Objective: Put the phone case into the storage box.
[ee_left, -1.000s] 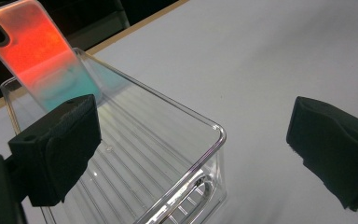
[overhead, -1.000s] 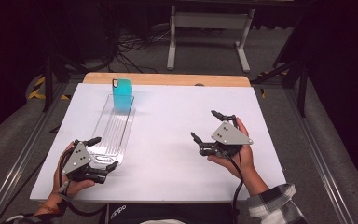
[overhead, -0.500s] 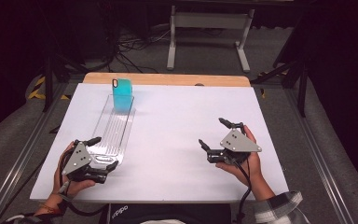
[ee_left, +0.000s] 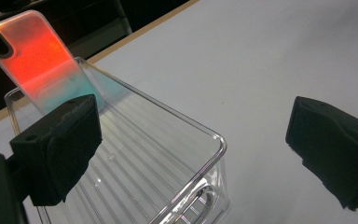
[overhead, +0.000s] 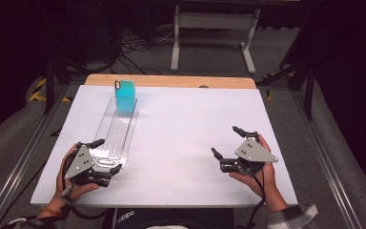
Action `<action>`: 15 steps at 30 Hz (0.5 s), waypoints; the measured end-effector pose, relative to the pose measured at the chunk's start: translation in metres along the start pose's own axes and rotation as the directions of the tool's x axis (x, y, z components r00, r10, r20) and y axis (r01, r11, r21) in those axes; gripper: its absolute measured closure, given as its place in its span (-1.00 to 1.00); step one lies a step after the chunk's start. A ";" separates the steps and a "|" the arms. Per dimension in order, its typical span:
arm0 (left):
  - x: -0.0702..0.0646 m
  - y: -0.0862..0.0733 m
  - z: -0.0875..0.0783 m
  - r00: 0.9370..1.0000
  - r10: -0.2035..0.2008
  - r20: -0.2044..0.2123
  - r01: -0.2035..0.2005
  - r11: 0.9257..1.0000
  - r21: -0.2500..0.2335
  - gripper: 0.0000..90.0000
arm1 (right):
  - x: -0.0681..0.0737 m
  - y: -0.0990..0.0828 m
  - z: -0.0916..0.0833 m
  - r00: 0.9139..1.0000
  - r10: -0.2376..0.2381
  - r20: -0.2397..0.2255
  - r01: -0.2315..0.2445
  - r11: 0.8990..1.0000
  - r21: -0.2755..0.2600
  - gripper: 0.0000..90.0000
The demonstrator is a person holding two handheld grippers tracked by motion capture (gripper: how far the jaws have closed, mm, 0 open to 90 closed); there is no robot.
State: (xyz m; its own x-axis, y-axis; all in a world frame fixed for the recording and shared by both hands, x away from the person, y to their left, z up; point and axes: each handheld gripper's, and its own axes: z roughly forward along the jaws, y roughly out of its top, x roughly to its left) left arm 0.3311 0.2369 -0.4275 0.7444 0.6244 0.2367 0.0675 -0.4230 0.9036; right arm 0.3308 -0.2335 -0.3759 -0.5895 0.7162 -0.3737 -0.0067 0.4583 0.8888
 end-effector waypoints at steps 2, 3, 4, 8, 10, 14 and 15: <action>0.000 0.000 0.000 1.000 0.009 -0.002 -0.009 1.000 0.003 -0.91 | 0.000 -0.004 -0.002 1.000 0.004 0.002 -0.004 1.000 0.004 -0.79; -0.001 0.000 -0.001 1.000 0.010 -0.002 -0.010 1.000 0.000 -0.91 | 0.001 -0.006 -0.003 1.000 0.007 0.008 -0.007 1.000 0.011 -0.79; -0.001 0.000 -0.001 1.000 0.011 -0.007 -0.011 1.000 -0.003 -0.91 | 0.001 -0.009 -0.004 1.000 0.002 0.014 -0.002 1.000 0.017 -0.79; -0.001 0.001 -0.001 1.000 0.006 -0.002 -0.006 1.000 0.000 -0.92 | 0.002 -0.017 -0.006 1.000 0.015 0.014 -0.016 1.000 0.022 -0.79; -0.001 0.001 -0.001 1.000 0.001 -0.005 -0.001 1.000 -0.004 -0.92 | 0.002 -0.022 -0.007 1.000 0.017 0.017 -0.018 0.999 0.027 -0.80; 0.000 0.001 0.000 1.000 0.001 -0.009 -0.001 1.000 -0.007 -0.93 | 0.004 -0.030 -0.009 0.999 0.029 0.017 -0.029 0.999 0.036 -0.81; 0.001 0.001 0.000 1.000 0.005 -0.011 -0.005 1.000 -0.006 -0.93 | 0.004 -0.032 -0.009 0.999 0.033 0.013 -0.034 0.999 0.042 -0.81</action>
State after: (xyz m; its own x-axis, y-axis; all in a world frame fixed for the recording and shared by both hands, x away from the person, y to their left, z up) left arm 0.3315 0.2373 -0.4263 0.7371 0.6297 0.2454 0.0598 -0.4224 0.9044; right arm 0.3214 -0.2503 -0.4030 -0.5784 0.7379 -0.3477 0.0467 0.4555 0.8890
